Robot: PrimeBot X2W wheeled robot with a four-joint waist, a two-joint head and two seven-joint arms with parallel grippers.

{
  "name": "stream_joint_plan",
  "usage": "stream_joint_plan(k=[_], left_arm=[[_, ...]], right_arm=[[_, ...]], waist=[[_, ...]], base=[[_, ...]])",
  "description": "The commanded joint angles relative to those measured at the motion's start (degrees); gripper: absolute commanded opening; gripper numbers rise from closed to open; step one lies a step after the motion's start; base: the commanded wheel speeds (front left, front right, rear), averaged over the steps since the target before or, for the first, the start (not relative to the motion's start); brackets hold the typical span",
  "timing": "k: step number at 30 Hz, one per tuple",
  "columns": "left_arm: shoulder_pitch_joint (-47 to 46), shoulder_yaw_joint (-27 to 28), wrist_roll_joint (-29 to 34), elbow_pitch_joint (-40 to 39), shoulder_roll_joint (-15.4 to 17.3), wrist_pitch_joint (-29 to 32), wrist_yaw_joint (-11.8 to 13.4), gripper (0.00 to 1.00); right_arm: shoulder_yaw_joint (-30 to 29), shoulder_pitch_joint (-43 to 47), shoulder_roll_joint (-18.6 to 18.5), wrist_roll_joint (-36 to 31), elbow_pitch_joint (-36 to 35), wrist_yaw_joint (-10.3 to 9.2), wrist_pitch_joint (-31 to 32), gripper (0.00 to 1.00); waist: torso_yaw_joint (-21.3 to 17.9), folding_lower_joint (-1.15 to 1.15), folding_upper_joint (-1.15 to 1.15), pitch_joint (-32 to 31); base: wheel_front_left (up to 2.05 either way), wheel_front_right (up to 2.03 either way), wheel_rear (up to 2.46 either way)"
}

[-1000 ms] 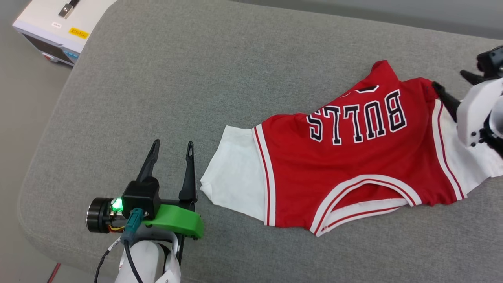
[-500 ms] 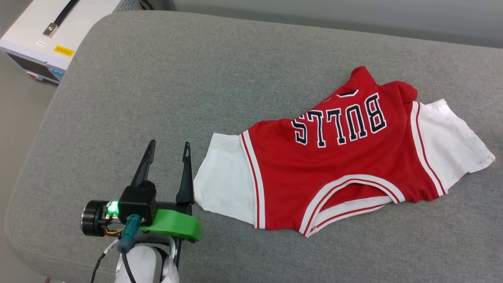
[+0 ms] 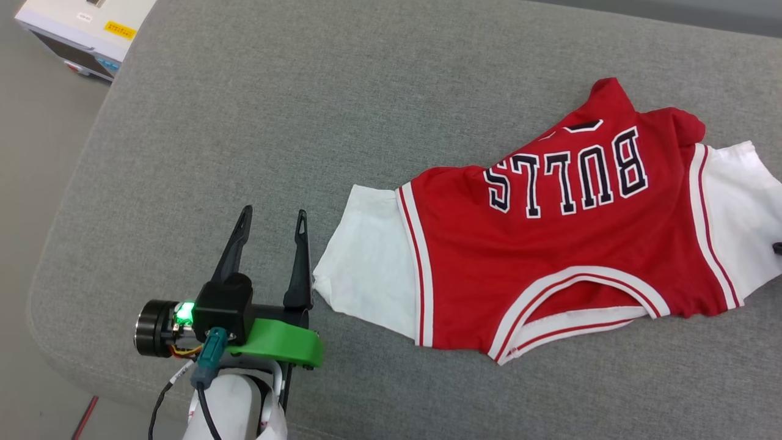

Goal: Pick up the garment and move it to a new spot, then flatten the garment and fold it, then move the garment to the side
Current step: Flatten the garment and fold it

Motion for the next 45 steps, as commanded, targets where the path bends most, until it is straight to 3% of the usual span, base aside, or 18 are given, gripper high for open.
stream_joint_plan(k=[1,5,6,7,8,13,21,27,31,35,40,45], left_arm=[[-0.9,0.2,-0.2,0.0,-0.3,-0.3,0.3,1.0],[-1.0,0.4,-0.2,0.5,-0.3,-0.3,0.4,1.0],[-1.0,0.5,-0.2,0.7,-0.3,-0.3,0.4,1.0],[-1.0,0.6,-0.3,0.8,-0.3,-0.3,0.3,1.0],[-1.0,0.8,-0.4,1.0,-0.3,-0.3,0.1,1.0],[-0.6,2.6,-2.0,0.7,-0.1,-0.3,-2.0,1.0],[-1.5,4.6,-1.3,1.7,3.0,-0.3,-5.8,1.0],[-5.1,3.2,-1.8,5.1,7.3,-0.3,-8.6,1.0],[-9.8,-0.2,-3.3,9.0,11.8,1.4,-9.6,1.0],[-15.3,-7.7,-8.6,11.2,16.7,9.9,-9.7,1.0],[-21.3,-18.9,-22.9,11.7,22.5,26.1,-9.7,1.0],[-25.7,-27.3,-35.2,12.5,25.6,38.9,-9.7,1.0]], right_arm=[[1.0,2.0,0.9,-1.2,0.3,-0.02,0.7,1.0],[1.4,4.5,2.6,-1.7,1.2,-0.02,0.3,1.0],[1.1,4.9,2.9,-1.8,1.4,-0.02,-0.6,0.51],[0.6,5.1,3.2,-1.7,1.6,-0.02,-1.7,0.18],[-0.1,5.3,3.3,-1.9,1.9,-0.02,-3.2,0.0],[-4.2,6.0,3.2,-1.3,1.1,-0.02,-10.9,0.0],[-10.8,15.2,-1.4,1.7,-1.0,-0.02,-16.5,0.0],[-15.9,25.9,-1.7,4.6,-2.8,-0.02,-20.2,0.0],[-19.0,31.1,-0.3,5.0,-4.4,-0.02,-21.4,0.0],[-21.5,34.5,1.5,3.5,-5.4,-0.02,-21.7,0.0],[-24.5,36.8,4.2,0.7,-6.7,-0.02,-21.0,0.0],[-27.6,37.6,6.3,-2.2,-8.3,-0.02,-19.2,0.0]], waist=[[0.7,0.0,0.0,0.8],[0.2,0.0,0.0,0.7],[-0.1,0.0,0.0,0.4],[-0.3,0.0,0.0,0.1],[-0.6,0.0,0.0,-0.3],[-2.5,0.0,0.0,-3.0],[-4.5,0.0,0.0,-7.6],[-5.2,0.0,0.0,-9.4],[-5.8,0.0,0.0,-10.2],[-6.2,0.0,0.0,-10.7],[-6.6,0.0,0.0,-10.8],[-6.8,0.0,0.0,-10.2]], base=[[0.0,0.0,0.0],[0.0,0.0,0.0],[0.0,0.0,0.0],[0.0,0.0,0.0],[0.0,0.0,0.0],[0.0,0.0,0.0],[0.0,0.0,0.0],[0.0,0.0,0.0],[0.0,0.0,0.0],[0.0,0.0,0.0],[0.0,0.0,0.0],[0.0,0.0,0.0]])
